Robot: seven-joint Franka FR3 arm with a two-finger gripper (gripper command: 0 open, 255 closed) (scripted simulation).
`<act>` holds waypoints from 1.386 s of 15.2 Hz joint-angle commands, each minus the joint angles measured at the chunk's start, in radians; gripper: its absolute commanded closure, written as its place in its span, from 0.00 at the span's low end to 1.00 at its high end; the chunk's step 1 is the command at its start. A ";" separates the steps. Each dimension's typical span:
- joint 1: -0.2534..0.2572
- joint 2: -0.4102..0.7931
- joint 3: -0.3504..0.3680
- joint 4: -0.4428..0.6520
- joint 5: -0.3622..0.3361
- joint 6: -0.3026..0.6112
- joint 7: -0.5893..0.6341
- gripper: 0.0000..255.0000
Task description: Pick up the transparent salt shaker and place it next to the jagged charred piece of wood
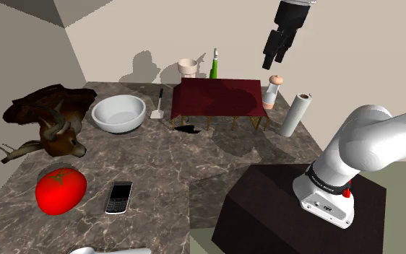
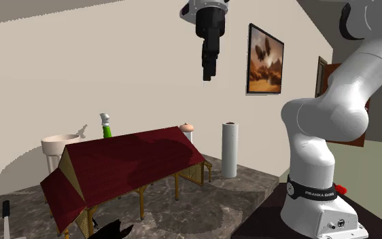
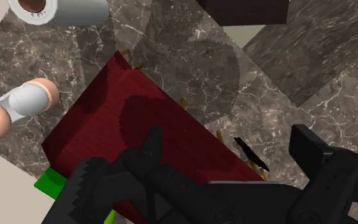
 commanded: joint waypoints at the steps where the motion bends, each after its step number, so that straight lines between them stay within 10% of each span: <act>1: 0.000 0.000 0.000 0.000 0.000 0.000 0.000 0.00; 21: -0.143 0.300 -0.360 -0.054 -0.204 0.386 -0.378 0.00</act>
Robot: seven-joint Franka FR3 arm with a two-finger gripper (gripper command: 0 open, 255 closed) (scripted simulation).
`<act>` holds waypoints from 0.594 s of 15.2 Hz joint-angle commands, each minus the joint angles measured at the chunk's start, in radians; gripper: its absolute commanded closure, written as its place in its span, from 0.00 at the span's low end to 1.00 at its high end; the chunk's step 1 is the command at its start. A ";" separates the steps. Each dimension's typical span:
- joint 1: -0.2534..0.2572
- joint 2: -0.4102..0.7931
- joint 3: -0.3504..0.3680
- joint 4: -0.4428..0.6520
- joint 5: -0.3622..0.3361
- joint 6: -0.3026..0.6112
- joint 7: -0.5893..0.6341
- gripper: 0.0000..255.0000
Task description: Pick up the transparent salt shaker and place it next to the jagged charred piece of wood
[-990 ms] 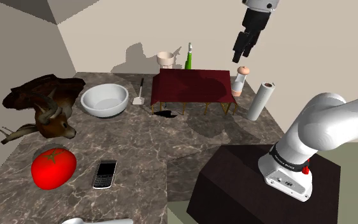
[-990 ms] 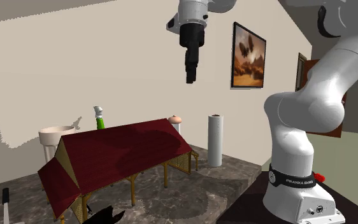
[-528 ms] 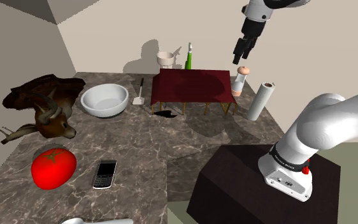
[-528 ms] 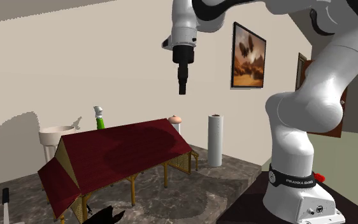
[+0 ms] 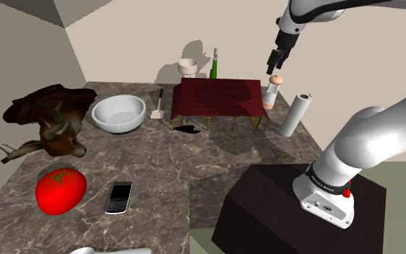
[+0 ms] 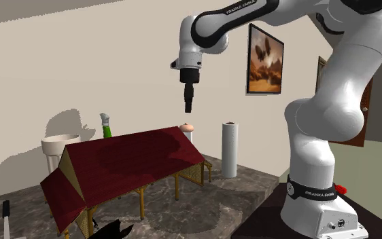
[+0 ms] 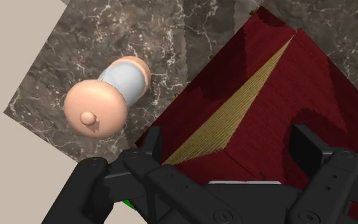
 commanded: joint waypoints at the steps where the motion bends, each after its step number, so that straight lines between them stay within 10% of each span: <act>1: -0.008 0.047 -0.034 0.019 -0.005 0.035 -0.037 0.00; 9: -0.027 0.291 -0.177 0.137 0.044 0.174 -0.217 0.00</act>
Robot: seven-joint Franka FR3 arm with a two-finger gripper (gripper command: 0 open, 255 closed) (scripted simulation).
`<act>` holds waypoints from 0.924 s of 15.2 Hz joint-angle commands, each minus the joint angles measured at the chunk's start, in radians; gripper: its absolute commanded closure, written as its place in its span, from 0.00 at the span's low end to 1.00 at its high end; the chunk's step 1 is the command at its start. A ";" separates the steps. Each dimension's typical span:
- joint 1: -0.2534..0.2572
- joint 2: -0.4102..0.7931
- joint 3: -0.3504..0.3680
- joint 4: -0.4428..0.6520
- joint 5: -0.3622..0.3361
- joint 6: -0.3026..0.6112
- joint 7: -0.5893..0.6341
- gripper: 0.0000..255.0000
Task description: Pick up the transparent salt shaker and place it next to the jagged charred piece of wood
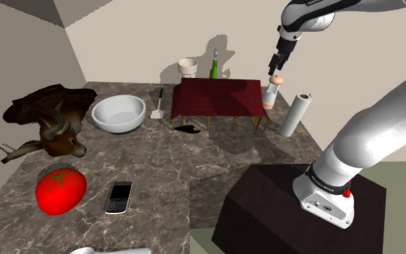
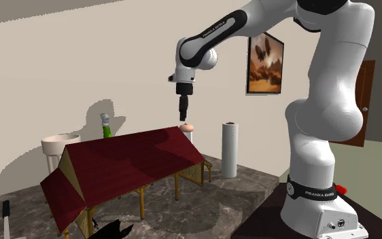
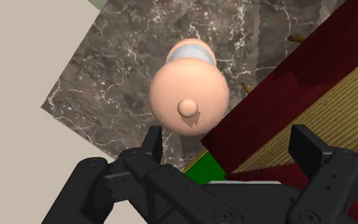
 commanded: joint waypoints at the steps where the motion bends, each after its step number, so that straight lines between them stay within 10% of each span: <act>1: -0.005 0.067 -0.034 0.039 0.027 0.029 -0.054 0.00; 14: -0.004 0.126 -0.045 -0.013 0.057 0.133 -0.077 0.00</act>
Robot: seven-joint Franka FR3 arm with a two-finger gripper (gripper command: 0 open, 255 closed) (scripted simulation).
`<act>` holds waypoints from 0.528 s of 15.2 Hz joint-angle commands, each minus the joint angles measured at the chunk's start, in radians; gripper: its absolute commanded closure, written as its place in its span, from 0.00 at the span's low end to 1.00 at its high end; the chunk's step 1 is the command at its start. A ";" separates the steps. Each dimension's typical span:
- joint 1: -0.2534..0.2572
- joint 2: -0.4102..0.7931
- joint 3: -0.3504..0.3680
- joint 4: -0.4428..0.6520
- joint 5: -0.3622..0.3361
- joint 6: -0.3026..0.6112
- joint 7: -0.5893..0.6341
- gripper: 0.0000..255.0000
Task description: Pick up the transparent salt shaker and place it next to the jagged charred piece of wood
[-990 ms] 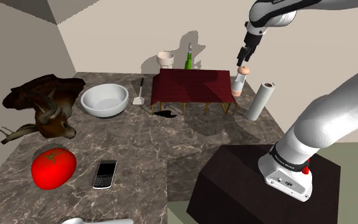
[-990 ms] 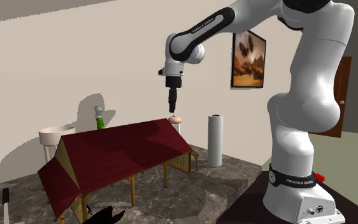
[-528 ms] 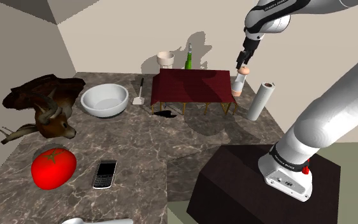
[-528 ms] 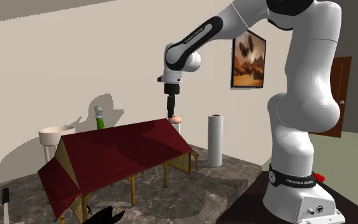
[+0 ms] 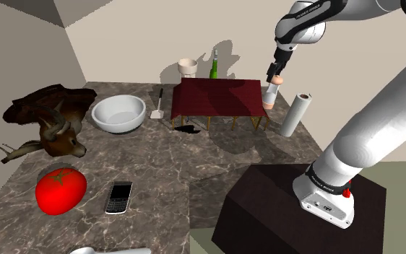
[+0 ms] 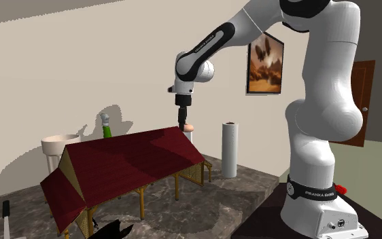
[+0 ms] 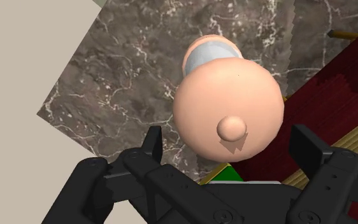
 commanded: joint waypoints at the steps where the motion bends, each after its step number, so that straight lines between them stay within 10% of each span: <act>1: 0.000 0.000 0.000 0.000 0.000 0.001 0.000 0.00; 3: 0.000 0.000 0.000 0.000 0.000 0.001 0.000 0.00; 4: 0.000 0.000 0.000 0.000 0.000 0.001 0.000 1.00; 8: 0.000 0.000 0.000 -0.001 0.000 0.001 0.000 1.00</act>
